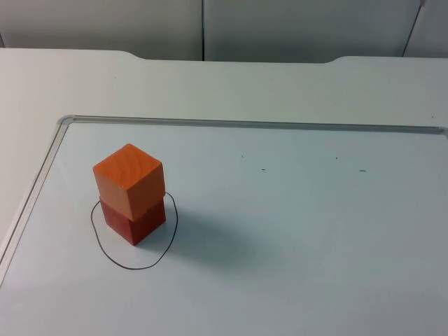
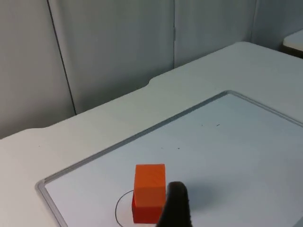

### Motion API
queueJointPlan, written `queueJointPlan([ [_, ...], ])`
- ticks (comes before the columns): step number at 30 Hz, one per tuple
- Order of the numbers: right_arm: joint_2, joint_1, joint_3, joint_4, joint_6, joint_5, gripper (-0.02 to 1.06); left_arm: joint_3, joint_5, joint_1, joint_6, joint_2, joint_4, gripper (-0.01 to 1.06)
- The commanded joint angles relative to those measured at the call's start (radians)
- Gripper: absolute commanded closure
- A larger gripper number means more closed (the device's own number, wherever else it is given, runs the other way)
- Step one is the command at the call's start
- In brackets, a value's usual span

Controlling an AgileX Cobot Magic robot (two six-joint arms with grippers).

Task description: Pick up one cube with the left hand and another cube with the right hand. First place the cube in the right hand at the target position, then stack the cube in the left hand on top.

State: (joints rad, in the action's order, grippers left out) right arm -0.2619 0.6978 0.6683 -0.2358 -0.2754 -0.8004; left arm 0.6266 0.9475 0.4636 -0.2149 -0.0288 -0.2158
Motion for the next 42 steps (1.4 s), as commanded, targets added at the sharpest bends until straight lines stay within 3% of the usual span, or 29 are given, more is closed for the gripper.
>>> queueJointPlan([
  [1,0.06,0.004,-0.024,-0.002,0.034,-0.032,0.28,-0.011,0.04,-0.002,0.017,0.029,-0.007,0.38],
  [4,0.176,0.002,-0.039,0.042,0.086,-0.141,0.28,-0.022,0.157,-0.002,0.056,0.029,0.011,0.38],
  [5,0.176,0.002,-0.039,0.042,0.086,-0.141,0.28,-0.022,0.157,-0.002,0.056,0.029,0.011,0.38],
  [8,0.262,0.002,-0.041,0.163,0.202,-0.25,0.28,-0.059,0.181,-0.002,0.081,0.029,0.014,0.38],
  [11,0.262,0.01,-0.041,0.181,0.229,-0.322,0.28,-0.072,0.184,-0.002,0.083,0.029,0.016,0.38],
  [20,0.262,0.01,-0.157,0.162,0.213,-0.28,0.28,-0.072,0.189,-0.002,0.083,0.029,0.127,0.38],
  [34,0.262,0.01,-0.157,0.185,0.221,-0.278,0.28,-0.115,0.131,-0.002,0.111,0.029,0.178,0.38],
  [38,0.262,0.01,-0.157,0.185,0.223,-0.278,0.28,-0.115,0.131,-0.002,0.175,0.029,0.228,0.37],
  [42,0.262,0.01,-0.157,0.185,0.223,-0.278,0.25,-0.115,0.131,-0.002,0.203,0.029,0.252,0.09],
])
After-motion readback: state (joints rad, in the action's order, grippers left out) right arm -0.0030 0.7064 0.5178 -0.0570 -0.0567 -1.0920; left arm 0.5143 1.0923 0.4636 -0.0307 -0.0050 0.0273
